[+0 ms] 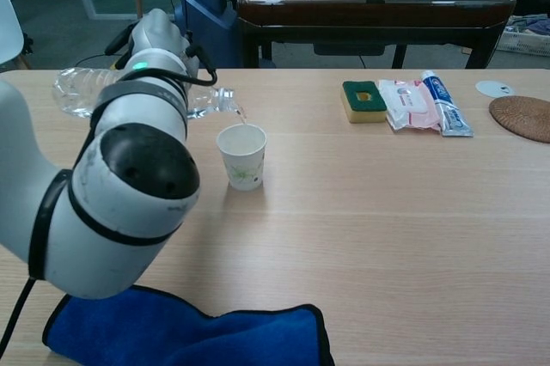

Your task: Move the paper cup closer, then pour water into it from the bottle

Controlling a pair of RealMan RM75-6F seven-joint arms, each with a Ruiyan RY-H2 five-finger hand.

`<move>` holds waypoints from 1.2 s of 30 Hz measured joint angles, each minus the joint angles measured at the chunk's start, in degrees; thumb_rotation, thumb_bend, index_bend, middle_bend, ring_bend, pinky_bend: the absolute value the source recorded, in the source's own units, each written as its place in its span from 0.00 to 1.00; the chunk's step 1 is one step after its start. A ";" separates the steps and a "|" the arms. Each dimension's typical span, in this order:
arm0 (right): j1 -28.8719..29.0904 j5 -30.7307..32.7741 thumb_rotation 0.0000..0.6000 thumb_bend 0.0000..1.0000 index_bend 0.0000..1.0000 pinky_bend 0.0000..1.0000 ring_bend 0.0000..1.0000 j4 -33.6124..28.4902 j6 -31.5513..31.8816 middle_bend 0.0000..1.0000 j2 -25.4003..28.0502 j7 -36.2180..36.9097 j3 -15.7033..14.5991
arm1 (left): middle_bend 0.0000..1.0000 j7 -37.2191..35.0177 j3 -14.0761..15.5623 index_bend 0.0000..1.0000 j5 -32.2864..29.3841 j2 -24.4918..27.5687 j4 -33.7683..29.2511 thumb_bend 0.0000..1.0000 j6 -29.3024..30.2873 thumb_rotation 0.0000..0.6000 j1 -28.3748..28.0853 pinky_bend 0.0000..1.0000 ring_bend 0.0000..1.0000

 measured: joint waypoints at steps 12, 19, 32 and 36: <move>0.11 0.13 1.00 0.04 0.20 0.46 0.19 -0.21 -0.37 0.20 0.07 -0.20 -0.04 | 0.67 -0.06 -0.34 0.69 0.19 0.05 0.30 0.06 -0.35 1.00 0.61 0.55 0.56; 0.10 0.17 1.00 0.04 0.20 0.46 0.19 -0.37 -0.35 0.20 0.13 -0.34 -0.01 | 0.67 -0.67 -1.05 0.69 -0.10 0.36 -0.17 0.06 -0.70 1.00 1.21 0.55 0.57; 0.14 0.22 1.00 0.04 0.20 0.46 0.19 -0.35 -0.46 0.20 0.08 -0.44 -0.02 | 0.67 -2.85 -2.50 0.69 -0.95 1.41 -2.06 0.07 -2.01 1.00 2.11 0.56 0.57; 0.16 0.20 1.00 0.04 0.20 0.46 0.19 -0.47 -0.47 0.20 0.15 -0.48 -0.01 | 0.67 -3.82 -3.17 0.69 -1.45 1.82 -2.78 0.06 -2.48 1.00 2.36 0.56 0.57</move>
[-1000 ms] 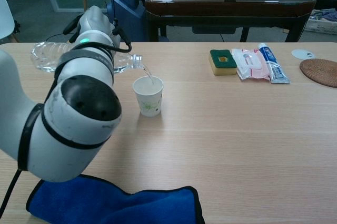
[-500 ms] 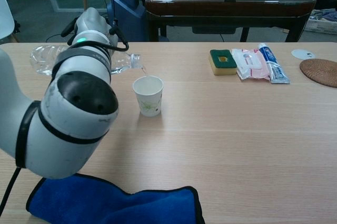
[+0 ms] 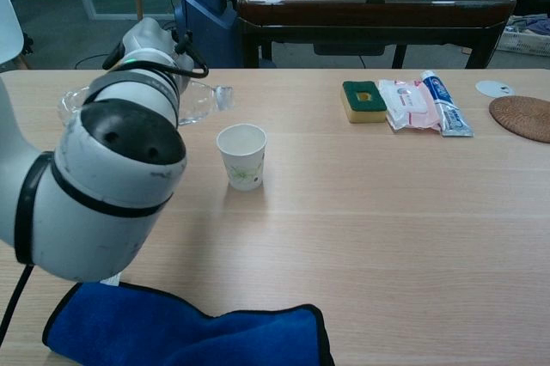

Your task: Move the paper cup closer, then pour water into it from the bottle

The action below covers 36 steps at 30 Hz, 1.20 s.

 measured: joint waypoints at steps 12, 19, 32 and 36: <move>0.20 0.08 1.00 0.04 0.20 0.46 0.19 -0.20 -0.50 0.20 0.03 -0.28 -0.05 | 0.67 -5.64 -1.71 0.69 -1.00 3.19 -3.60 0.06 -2.69 1.00 2.10 0.56 0.57; 0.29 0.16 1.00 0.04 0.20 0.46 0.19 -0.06 -0.79 0.20 -0.26 -0.67 -0.11 | 0.67 -13.74 -2.75 0.69 -0.04 6.53 -7.93 0.07 -5.40 1.00 4.86 0.56 0.57; 0.60 0.60 1.00 0.04 0.20 0.46 0.19 0.38 -1.74 0.20 -0.92 -1.47 -0.15 | 0.67 -33.44 -2.92 0.69 4.62 14.21 -13.35 0.06 -10.22 1.00 12.09 0.56 0.57; 0.71 0.79 1.00 0.04 0.20 0.46 0.19 0.55 -2.03 0.20 -1.18 -1.74 -0.15 | 0.67 -38.83 -2.60 0.69 6.61 15.62 -13.98 0.06 -10.52 1.00 13.85 0.56 0.57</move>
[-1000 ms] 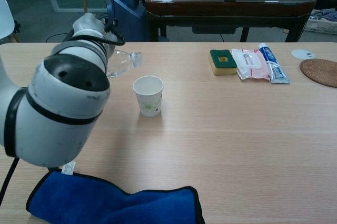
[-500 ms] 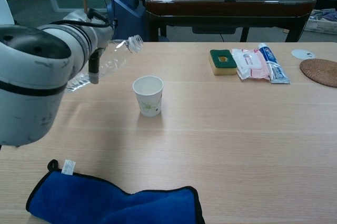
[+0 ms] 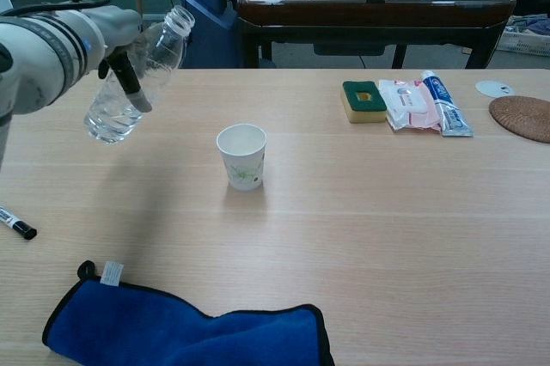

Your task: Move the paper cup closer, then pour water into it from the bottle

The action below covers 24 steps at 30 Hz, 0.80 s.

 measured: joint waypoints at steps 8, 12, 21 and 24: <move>0.21 0.09 1.00 0.04 0.20 0.46 0.19 0.00 -0.47 0.20 -0.21 -0.34 -0.07 | 0.68 -9.26 0.32 0.70 3.06 2.32 -1.44 0.06 -0.75 1.00 3.01 0.56 0.57; 0.22 0.07 1.00 0.04 0.20 0.46 0.19 -0.14 -0.49 0.20 -0.20 -0.54 -0.11 | 0.68 -13.31 0.15 0.70 3.83 3.38 -2.64 0.06 -1.02 1.00 4.42 0.56 0.57; 0.26 -0.13 1.00 0.04 0.20 0.46 0.19 -0.32 -0.55 0.20 -0.39 -1.33 -0.26 | 0.68 -21.82 0.07 0.70 4.88 5.23 -4.79 0.06 -1.81 1.00 7.72 0.56 0.57; 0.29 -0.27 1.00 0.04 0.20 0.46 0.19 -0.25 -0.55 0.20 -0.55 -1.61 -0.34 | 0.68 -24.63 0.55 0.70 6.26 5.42 -4.74 0.06 -1.80 1.00 8.73 0.56 0.57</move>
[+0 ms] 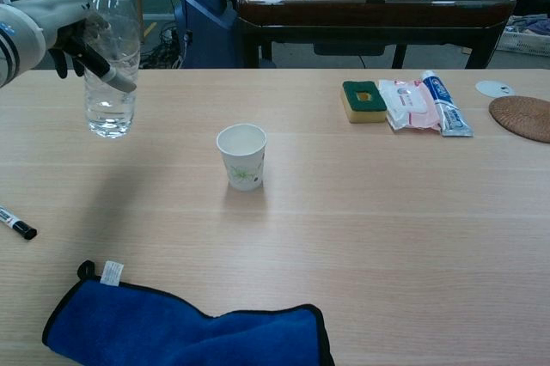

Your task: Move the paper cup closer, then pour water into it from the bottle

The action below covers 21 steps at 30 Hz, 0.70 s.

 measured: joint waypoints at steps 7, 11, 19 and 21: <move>-0.01 -0.03 1.00 0.04 0.20 0.46 0.19 -0.03 0.06 0.20 -0.20 -0.64 -0.03 | 0.68 -5.70 1.59 0.70 2.37 -0.23 1.40 0.06 -0.47 1.00 2.38 0.56 0.57; 0.02 0.08 1.00 0.04 0.20 0.46 0.19 0.00 -0.09 0.20 -0.31 -0.89 -0.04 | 0.68 -8.07 2.04 0.69 2.53 -0.32 2.66 0.06 -1.95 1.00 3.37 0.56 0.57; 0.17 0.49 1.00 0.04 0.20 0.46 0.19 0.18 -0.57 0.20 -0.44 -0.98 0.01 | 0.68 -11.23 2.59 0.70 3.23 -0.48 4.58 0.06 -3.79 1.00 4.40 0.56 0.57; 0.20 0.59 1.00 0.04 0.20 0.46 0.19 0.23 -0.64 0.20 -0.44 -0.90 0.05 | 0.68 -12.29 2.69 0.70 3.67 -0.66 5.12 0.06 -4.08 1.00 4.65 0.56 0.57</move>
